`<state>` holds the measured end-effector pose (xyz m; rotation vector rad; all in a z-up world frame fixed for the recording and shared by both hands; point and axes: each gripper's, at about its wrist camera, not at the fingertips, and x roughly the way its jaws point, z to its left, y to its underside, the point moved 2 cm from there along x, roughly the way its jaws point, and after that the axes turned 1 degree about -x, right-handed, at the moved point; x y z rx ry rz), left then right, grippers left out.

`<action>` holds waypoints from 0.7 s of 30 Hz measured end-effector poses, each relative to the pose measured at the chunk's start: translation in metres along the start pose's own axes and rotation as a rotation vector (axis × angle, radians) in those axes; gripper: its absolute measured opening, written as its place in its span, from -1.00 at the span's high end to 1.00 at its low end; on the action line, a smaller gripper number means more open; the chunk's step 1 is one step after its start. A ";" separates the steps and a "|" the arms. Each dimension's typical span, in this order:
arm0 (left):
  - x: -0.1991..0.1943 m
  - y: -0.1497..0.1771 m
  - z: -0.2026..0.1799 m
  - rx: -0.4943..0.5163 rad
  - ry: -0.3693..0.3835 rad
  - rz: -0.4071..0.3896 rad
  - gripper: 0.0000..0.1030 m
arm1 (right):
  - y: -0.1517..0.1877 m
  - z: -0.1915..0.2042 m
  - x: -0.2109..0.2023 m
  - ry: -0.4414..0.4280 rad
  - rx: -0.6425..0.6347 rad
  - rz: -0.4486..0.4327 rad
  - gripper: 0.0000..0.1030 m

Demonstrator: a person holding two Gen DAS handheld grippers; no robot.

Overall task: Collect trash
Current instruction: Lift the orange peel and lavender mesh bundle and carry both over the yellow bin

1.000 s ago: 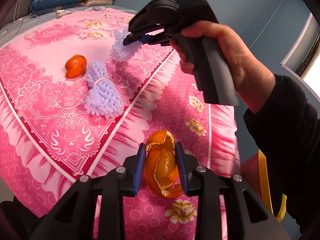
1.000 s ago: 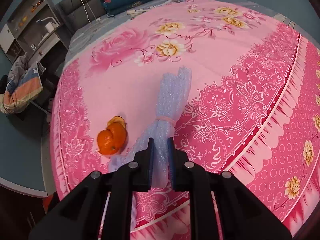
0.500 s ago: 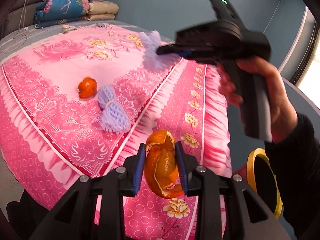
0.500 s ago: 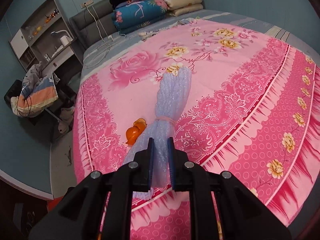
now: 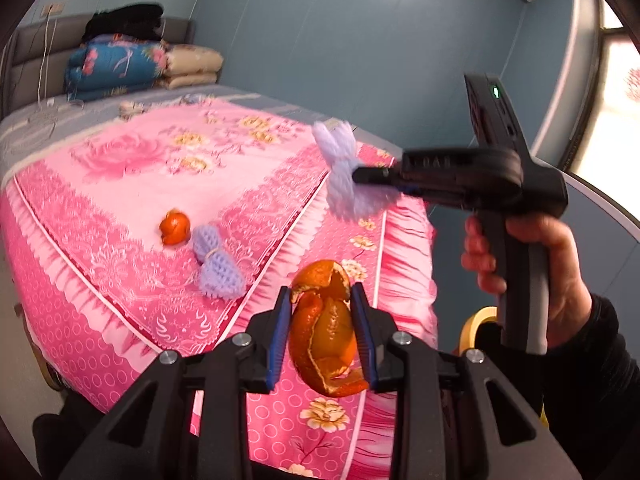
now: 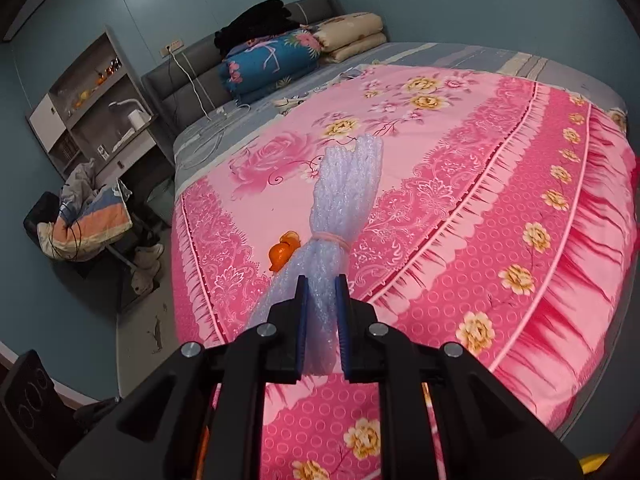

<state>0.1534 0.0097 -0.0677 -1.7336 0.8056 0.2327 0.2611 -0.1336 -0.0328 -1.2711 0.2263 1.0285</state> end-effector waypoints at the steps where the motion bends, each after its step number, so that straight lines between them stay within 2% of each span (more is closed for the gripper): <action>1: -0.003 -0.001 -0.004 0.007 0.003 -0.007 0.45 | 0.005 -0.003 -0.010 0.005 0.008 -0.011 0.74; 15: -0.052 -0.009 -0.067 0.122 0.083 -0.102 0.45 | 0.068 -0.025 -0.139 0.093 0.080 -0.180 0.74; 21: -0.061 -0.009 -0.100 0.188 0.116 -0.117 0.44 | 0.097 -0.029 -0.195 0.188 0.088 -0.258 0.74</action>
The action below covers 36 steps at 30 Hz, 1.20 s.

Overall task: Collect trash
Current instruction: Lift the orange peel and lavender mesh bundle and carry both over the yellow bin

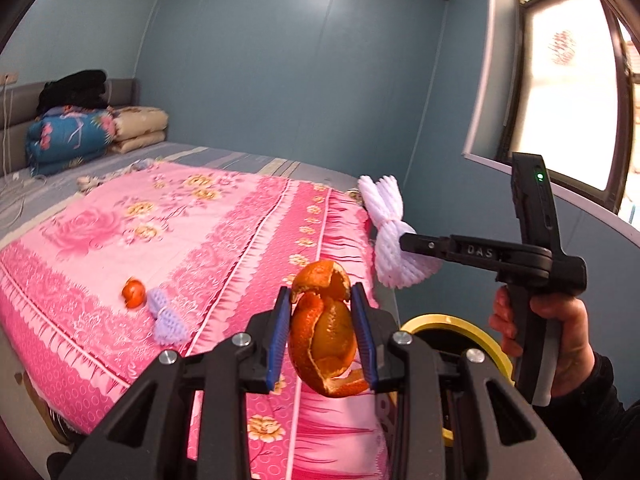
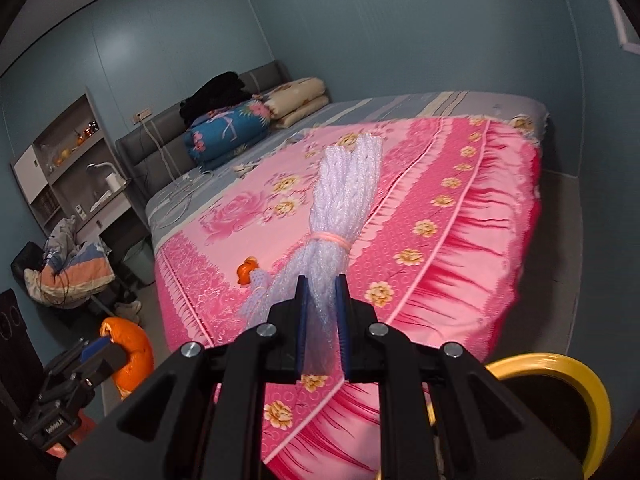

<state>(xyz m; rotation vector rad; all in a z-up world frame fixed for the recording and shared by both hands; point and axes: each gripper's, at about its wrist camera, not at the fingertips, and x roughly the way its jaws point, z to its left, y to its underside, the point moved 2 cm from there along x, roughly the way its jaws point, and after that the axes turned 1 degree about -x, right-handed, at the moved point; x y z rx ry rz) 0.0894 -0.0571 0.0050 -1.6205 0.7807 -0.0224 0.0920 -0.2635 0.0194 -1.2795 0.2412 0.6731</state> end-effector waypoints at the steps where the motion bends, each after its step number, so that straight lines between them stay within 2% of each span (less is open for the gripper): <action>1: 0.000 -0.001 -0.006 0.012 0.005 -0.002 0.44 | 0.001 -0.004 -0.009 0.019 0.001 -0.007 0.74; 10: 0.007 -0.002 -0.056 0.101 0.058 0.009 0.44 | 0.009 -0.034 -0.066 0.143 0.030 -0.084 0.74; 14: 0.015 -0.002 -0.080 0.145 0.083 0.019 0.44 | 0.014 -0.054 -0.083 0.183 0.078 -0.091 0.74; 17: 0.023 0.000 -0.097 0.169 0.107 0.036 0.44 | 0.015 -0.064 -0.093 0.255 0.091 -0.093 0.74; 23: 0.052 0.012 -0.126 0.224 0.152 0.101 0.44 | 0.017 -0.084 -0.112 0.334 0.098 -0.081 0.74; 28: 0.081 0.024 -0.140 0.225 0.197 0.178 0.44 | 0.019 -0.103 -0.110 0.348 0.100 -0.030 0.74; 36: 0.114 0.046 -0.152 0.176 0.261 0.318 0.44 | 0.024 -0.114 -0.101 0.323 0.108 -0.011 0.74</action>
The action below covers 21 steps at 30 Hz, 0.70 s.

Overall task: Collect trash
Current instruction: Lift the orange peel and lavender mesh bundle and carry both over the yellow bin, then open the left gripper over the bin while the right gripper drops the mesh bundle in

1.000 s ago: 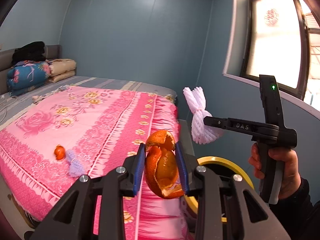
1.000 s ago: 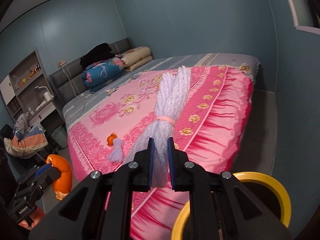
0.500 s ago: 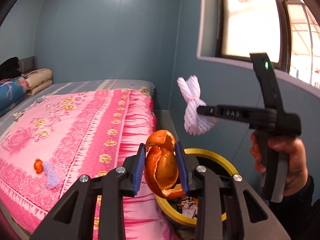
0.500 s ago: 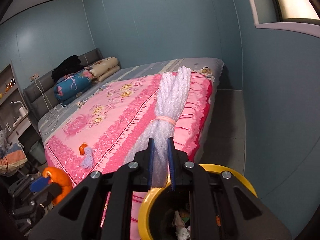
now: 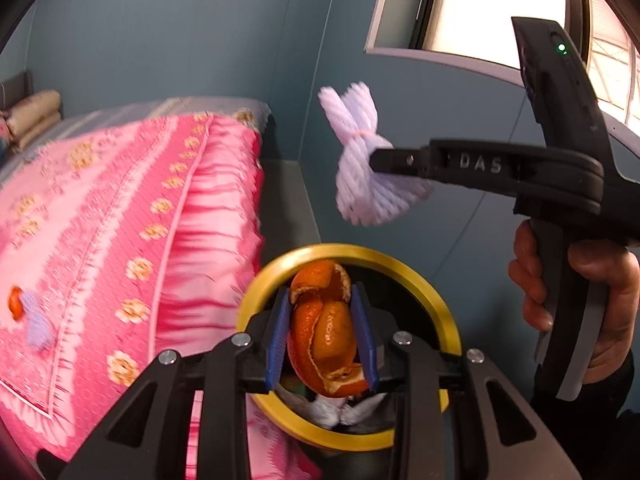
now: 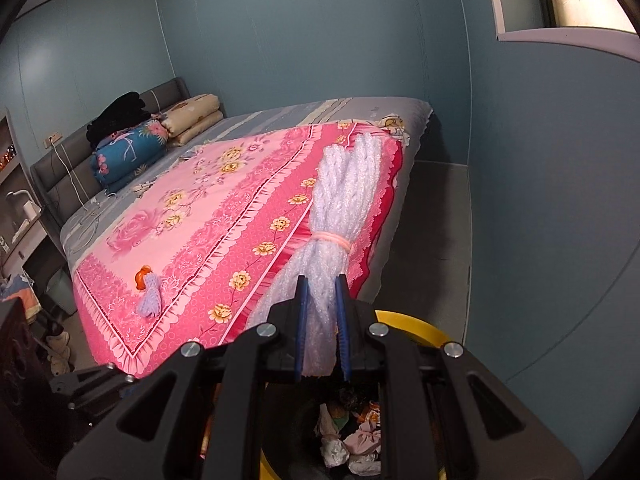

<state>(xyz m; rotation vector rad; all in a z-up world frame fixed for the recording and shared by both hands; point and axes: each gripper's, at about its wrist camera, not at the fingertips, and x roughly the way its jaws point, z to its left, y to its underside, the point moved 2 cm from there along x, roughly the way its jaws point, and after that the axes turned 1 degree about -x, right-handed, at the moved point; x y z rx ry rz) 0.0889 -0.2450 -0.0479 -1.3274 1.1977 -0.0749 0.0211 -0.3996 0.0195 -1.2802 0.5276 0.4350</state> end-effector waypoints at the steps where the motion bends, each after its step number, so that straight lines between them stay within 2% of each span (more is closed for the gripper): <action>1: 0.002 0.002 -0.001 -0.003 0.008 0.007 0.44 | 0.001 0.000 0.000 -0.004 0.006 -0.003 0.74; 5: 0.007 0.007 -0.006 0.001 0.028 0.026 0.44 | 0.006 -0.008 0.001 -0.036 0.041 -0.018 0.74; 10: 0.008 0.013 -0.013 0.006 0.043 0.041 0.44 | 0.012 -0.007 -0.005 -0.034 0.039 -0.010 0.73; 16: 0.003 0.011 -0.019 0.032 0.043 0.018 0.43 | 0.018 -0.010 -0.003 -0.042 0.048 0.011 0.72; 17: 0.002 0.012 -0.019 0.034 0.042 0.017 0.34 | 0.018 -0.012 -0.002 -0.029 0.056 0.012 0.68; 18: 0.000 0.012 -0.018 0.033 0.040 0.014 0.16 | 0.018 -0.013 -0.002 -0.012 0.061 0.009 0.56; 19: -0.002 0.013 -0.016 0.028 0.033 0.009 0.06 | 0.019 -0.015 -0.003 -0.001 0.067 0.005 0.46; 20: -0.004 0.014 -0.013 0.019 0.026 0.005 -0.03 | 0.019 -0.017 -0.004 0.010 0.083 -0.003 0.21; 21: -0.006 0.014 -0.010 0.013 0.025 0.002 -0.07 | 0.020 -0.019 -0.005 0.017 0.093 -0.009 0.07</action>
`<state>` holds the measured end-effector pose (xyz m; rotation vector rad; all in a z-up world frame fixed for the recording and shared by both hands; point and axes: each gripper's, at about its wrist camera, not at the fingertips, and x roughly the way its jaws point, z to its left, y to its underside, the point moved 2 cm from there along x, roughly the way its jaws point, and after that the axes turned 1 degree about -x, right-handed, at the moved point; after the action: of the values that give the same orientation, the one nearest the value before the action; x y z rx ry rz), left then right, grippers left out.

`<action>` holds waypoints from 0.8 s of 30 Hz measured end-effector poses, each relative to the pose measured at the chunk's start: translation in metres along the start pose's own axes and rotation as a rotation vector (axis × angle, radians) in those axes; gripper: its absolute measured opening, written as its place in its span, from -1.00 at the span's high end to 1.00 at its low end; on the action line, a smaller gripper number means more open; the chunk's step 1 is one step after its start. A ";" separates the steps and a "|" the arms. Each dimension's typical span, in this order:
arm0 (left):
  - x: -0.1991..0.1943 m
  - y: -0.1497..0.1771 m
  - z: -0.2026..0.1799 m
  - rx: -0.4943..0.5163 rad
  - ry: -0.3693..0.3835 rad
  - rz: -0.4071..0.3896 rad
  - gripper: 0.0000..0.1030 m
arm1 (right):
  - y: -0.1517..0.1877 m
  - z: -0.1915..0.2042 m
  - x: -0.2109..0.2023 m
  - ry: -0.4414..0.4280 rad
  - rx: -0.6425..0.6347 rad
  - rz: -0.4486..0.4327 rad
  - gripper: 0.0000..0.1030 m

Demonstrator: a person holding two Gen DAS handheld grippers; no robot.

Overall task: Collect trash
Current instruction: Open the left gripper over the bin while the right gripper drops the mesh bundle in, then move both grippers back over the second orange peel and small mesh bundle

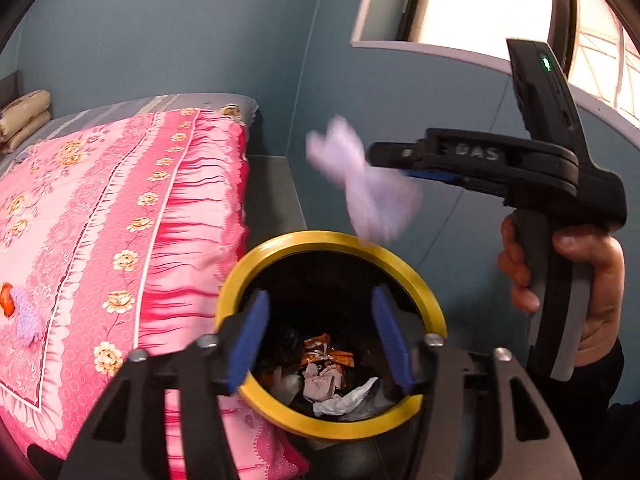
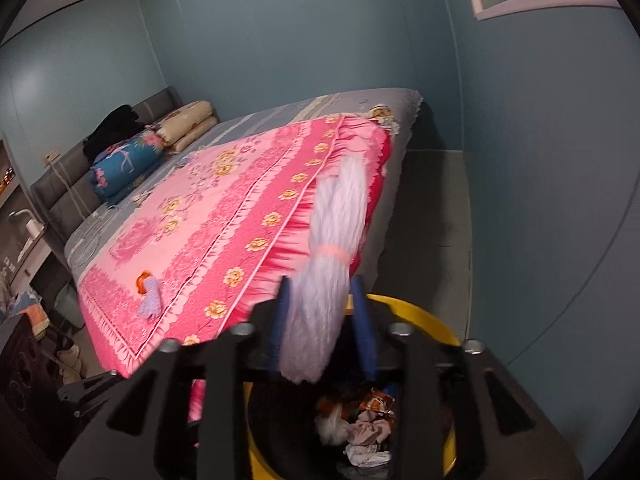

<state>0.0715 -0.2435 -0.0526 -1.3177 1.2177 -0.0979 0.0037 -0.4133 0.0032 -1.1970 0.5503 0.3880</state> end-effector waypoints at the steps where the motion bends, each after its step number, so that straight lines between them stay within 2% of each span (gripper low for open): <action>1: -0.002 -0.001 0.004 -0.008 -0.004 -0.004 -0.08 | 0.001 0.000 0.002 0.009 0.004 -0.003 0.07; 5: -0.016 -0.006 0.026 -0.054 -0.045 -0.046 -0.35 | -0.001 -0.004 -0.005 0.045 0.018 -0.052 0.06; 7: -0.021 -0.009 0.039 -0.085 -0.067 -0.060 -0.42 | -0.002 -0.008 -0.009 0.028 0.024 -0.082 0.01; 9: -0.026 -0.012 0.058 -0.119 -0.103 -0.071 -0.53 | -0.004 -0.008 -0.012 -0.004 0.027 -0.127 -0.19; 12: -0.034 -0.015 0.083 -0.153 -0.165 -0.097 -0.68 | -0.005 -0.005 -0.016 -0.073 0.018 -0.182 -0.32; 14: -0.042 -0.017 0.104 -0.187 -0.215 -0.116 -0.73 | -0.007 -0.001 -0.015 -0.115 0.011 -0.203 -0.42; 19: -0.064 -0.020 0.160 -0.278 -0.317 -0.163 -0.78 | -0.014 0.029 0.002 -0.206 -0.047 -0.218 -0.52; 24: -0.083 -0.018 0.216 -0.335 -0.421 -0.183 -0.78 | -0.021 0.081 0.044 -0.334 -0.101 -0.163 -0.57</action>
<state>0.1985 -0.0495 -0.0359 -1.6405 0.7733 0.2523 0.0669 -0.3435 0.0146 -1.2328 0.1451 0.4691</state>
